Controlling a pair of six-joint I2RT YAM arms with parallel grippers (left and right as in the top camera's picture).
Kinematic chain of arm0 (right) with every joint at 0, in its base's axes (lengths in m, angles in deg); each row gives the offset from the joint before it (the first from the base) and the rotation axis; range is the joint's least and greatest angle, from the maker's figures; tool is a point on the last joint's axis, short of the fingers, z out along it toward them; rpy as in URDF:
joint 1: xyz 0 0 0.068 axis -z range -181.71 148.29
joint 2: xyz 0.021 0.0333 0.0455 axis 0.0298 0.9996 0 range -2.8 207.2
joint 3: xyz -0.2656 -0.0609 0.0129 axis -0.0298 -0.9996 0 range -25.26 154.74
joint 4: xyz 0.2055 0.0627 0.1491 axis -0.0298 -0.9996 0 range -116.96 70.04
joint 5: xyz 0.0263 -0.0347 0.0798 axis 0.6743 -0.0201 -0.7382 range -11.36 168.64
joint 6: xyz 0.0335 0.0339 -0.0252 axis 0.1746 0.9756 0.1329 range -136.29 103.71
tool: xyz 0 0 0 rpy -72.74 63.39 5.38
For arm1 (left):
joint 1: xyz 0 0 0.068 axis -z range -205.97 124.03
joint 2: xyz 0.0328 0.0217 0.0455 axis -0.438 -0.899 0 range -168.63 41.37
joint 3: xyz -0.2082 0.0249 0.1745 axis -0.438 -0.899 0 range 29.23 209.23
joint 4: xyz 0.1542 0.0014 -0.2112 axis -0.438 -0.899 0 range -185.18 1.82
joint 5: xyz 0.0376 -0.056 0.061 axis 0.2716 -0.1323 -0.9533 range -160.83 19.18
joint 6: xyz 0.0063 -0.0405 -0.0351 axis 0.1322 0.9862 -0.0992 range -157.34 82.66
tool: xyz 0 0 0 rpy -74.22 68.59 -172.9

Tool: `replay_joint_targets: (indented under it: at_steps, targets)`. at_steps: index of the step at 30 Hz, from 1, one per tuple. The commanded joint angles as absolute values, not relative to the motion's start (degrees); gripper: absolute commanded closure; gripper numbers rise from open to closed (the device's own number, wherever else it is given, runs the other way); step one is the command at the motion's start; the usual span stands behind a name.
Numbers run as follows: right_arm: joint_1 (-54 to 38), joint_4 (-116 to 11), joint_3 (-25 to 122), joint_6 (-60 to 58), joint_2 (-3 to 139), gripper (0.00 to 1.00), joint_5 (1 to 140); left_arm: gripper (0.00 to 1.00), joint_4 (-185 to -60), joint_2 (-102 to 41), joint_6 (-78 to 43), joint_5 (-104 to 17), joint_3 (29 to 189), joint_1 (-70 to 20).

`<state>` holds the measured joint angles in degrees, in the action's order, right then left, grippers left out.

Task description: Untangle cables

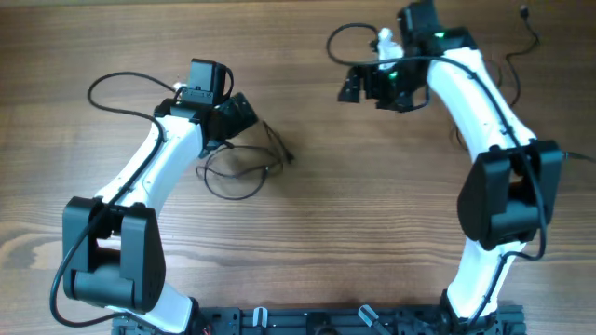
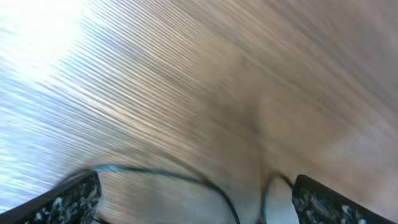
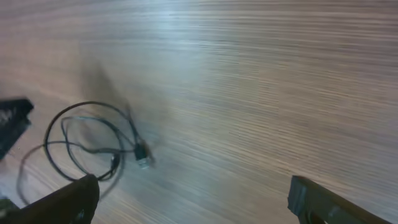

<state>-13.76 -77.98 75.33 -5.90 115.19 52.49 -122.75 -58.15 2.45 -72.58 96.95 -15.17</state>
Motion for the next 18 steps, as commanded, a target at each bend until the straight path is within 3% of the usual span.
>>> replay_joint_targets:
  at_steps: [1,7,12,18]
  targets:
    - [-18.9,-75.9,75.5,-6.1,115.9,0.00,53.1,0.00,-119.7,-58.8,8.8,-80.5,96.7,-15.5]
    - [-28.4,-75.3,75.5,-22.9,115.9,0.00,52.6,0.00,-119.3,-58.8,12.7,-80.7,96.7,-22.0]
    - [-35.6,-73.1,75.5,-25.3,116.9,0.00,57.0,0.00,-120.0,-58.8,13.1,-65.2,96.7,-37.5]
    - [-43.2,-74.6,75.5,-25.4,120.4,0.00,54.9,0.00,-126.4,-58.8,13.0,-61.9,96.7,-43.8]
